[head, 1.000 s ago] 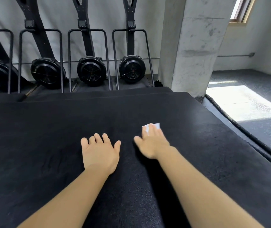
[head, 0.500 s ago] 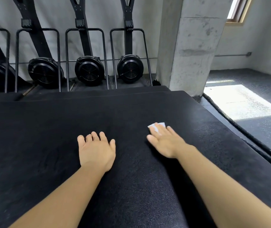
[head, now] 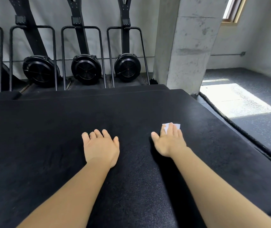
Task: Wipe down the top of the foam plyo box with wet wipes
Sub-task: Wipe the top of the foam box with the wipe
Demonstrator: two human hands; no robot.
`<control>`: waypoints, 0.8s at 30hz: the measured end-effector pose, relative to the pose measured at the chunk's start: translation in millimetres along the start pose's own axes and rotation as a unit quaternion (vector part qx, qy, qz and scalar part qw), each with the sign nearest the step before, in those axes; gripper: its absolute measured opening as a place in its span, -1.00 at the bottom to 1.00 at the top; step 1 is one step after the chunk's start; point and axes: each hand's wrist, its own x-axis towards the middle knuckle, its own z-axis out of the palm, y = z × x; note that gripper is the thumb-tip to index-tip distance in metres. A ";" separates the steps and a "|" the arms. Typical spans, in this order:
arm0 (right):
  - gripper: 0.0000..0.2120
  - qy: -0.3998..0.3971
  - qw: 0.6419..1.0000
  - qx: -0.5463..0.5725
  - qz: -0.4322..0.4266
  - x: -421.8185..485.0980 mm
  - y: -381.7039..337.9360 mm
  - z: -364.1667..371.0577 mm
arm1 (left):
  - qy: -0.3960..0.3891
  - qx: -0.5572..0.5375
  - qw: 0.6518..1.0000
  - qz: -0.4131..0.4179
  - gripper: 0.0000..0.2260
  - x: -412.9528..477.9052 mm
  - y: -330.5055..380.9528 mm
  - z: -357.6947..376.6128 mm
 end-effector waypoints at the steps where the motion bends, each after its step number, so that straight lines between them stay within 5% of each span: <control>1: -0.31 0.006 1.000 0.002 -0.014 -9.0 -11.6 2.9 | 0.001 0.000 1.000 0.001 -0.45 -0.5 0.0 -0.2; 7: -0.39 -0.024 0.984 0.012 -0.177 -53.6 -76.3 19.2 | 0.013 -0.012 1.000 0.003 -0.53 -3.4 -3.0 -3.4; 12: -0.43 -0.034 0.970 -0.006 -0.242 -47.1 -53.4 12.5 | 0.012 -0.022 1.000 -0.001 -0.55 -4.2 -3.6 -3.7; 24: -0.46 0.006 0.998 -0.030 -0.058 0.0 83.0 -14.8 | 0.008 -0.014 1.000 -0.002 -0.46 -1.3 -1.7 1.3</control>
